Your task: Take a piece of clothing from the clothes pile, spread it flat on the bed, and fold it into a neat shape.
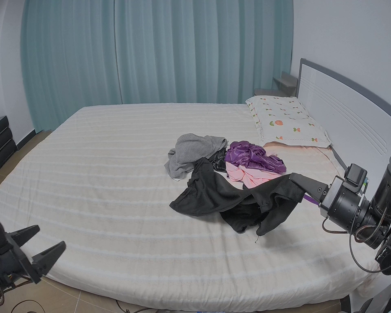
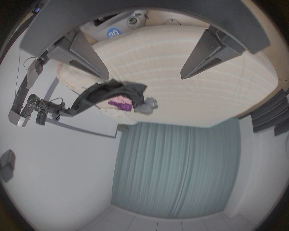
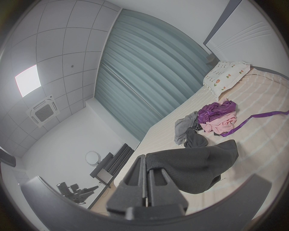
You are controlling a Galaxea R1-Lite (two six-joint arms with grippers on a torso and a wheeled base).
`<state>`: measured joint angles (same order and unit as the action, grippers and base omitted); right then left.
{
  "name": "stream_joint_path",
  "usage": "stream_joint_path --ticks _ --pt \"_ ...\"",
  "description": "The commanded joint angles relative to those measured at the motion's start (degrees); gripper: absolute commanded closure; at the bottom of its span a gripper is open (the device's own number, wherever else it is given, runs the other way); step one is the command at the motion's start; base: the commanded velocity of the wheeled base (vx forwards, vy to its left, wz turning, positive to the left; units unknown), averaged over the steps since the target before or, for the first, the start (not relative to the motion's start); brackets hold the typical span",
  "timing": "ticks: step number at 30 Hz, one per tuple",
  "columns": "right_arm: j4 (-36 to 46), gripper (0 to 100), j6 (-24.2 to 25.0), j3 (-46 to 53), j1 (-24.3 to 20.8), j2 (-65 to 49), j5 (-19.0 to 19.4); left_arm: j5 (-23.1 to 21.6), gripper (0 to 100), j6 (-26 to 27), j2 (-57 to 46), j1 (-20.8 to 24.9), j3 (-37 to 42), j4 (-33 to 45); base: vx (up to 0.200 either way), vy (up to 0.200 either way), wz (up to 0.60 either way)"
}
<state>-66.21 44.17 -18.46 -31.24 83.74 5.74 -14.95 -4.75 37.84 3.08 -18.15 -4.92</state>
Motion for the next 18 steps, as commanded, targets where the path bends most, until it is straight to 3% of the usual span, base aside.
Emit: stream_joint_path --ticks 1,5,9,16,18 --pt "-0.1 100 -0.1 -0.3 -0.8 0.4 -0.3 -3.3 0 0.4 25.4 5.2 2.2 -6.2 0.000 0.000 0.00" --pt "-0.1 100 -0.2 -0.4 -0.7 0.3 -0.3 -3.2 0 0.2 36.1 7.2 0.8 -13.5 0.000 0.000 0.00" --pt "0.0 100 -0.6 -1.2 -0.5 0.3 -0.3 0.6 0 -0.7 50.7 15.1 -1.4 -23.7 0.000 0.000 0.00" --pt "0.5 100 -0.7 -2.2 -0.5 -0.7 -0.4 7.1 0 -9.9 69.4 24.8 -8.6 -38.7 0.000 0.000 0.00" --pt "0.6 100 -0.7 -2.5 -0.5 -0.9 -0.6 7.4 0 -10.0 72.9 25.6 -10.3 -40.3 0.000 0.000 0.00"
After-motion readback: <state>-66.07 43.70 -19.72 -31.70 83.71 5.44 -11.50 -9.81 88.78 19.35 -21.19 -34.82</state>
